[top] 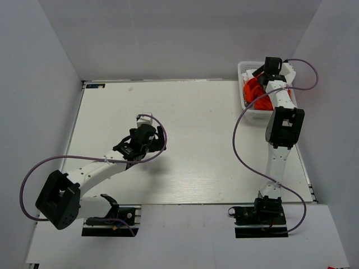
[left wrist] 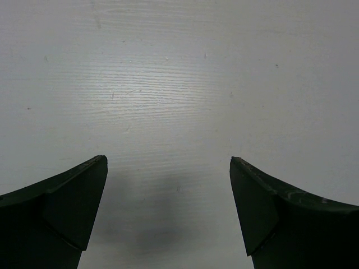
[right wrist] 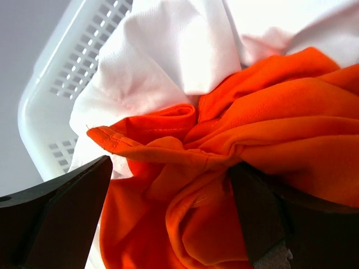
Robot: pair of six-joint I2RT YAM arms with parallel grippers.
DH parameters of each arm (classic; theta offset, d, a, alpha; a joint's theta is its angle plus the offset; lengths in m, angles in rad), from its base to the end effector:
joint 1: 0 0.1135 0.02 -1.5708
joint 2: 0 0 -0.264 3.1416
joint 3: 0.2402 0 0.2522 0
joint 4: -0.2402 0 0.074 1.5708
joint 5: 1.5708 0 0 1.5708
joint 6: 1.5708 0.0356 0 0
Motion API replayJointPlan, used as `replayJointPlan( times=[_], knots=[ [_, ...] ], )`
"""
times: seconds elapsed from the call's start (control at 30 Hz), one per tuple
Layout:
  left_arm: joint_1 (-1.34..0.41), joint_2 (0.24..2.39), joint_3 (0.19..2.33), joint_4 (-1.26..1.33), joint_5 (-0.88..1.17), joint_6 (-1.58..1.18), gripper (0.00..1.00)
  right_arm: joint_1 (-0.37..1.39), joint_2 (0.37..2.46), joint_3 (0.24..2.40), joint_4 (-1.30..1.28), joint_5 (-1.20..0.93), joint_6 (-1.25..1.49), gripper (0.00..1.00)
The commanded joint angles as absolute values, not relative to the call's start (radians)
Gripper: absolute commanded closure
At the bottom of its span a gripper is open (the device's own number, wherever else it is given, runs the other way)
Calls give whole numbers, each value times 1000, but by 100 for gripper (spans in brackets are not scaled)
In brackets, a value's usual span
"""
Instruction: Fold and stack the t-shirts
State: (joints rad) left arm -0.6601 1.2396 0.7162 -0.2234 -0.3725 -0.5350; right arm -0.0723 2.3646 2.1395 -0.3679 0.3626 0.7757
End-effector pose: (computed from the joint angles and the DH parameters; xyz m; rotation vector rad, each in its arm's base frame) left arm 0.2093 -0.1461 0.2199 -0.0444 2.2634 -0.2033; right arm 0.5470 -0.0523 0.2425 1.0560 1.8391 0.0236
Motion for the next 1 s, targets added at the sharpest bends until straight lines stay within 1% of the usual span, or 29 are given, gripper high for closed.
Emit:
replayJointPlan(
  times=[0.0, 0.13, 0.2, 0.37, 0.5, 0.77, 0.8, 0.9, 0.93, 0.97],
  knots=[
    [-655, 1238, 753, -178, -348, -517, 0, -94, 2329, 2191, -282, 377, 784, 10],
    [-655, 1270, 767, -166, -337, -506, 0, -94, 2329, 2203, -284, 423, 735, 10],
    [-655, 1290, 790, -166, -327, -495, 0, -100, 2351, 2242, -298, 428, 735, 10],
    [-655, 1331, 824, -176, -327, -495, 0, -101, 2428, 2286, -262, 417, 735, 10],
    [-655, 1331, 824, -167, -327, -486, 0, -103, 2509, 2379, -242, 426, 726, 10],
    [-655, 1376, 851, -179, -308, -486, 0, -103, 2620, 2384, -206, 391, 744, 10],
    [-655, 1390, 851, -179, -308, -486, 0, -103, 2625, 2387, -199, 376, 745, 13],
    [-655, 1416, 862, -190, -308, -486, 0, -103, 2649, 2384, -166, 358, 753, 31],
    [-655, 1416, 873, -190, -298, -486, 0, -104, 2658, 2381, -161, 357, 753, 41],
    [-655, 1416, 873, -190, -298, -486, 0, -106, 2660, 2379, -158, 354, 764, 59]
  ],
)
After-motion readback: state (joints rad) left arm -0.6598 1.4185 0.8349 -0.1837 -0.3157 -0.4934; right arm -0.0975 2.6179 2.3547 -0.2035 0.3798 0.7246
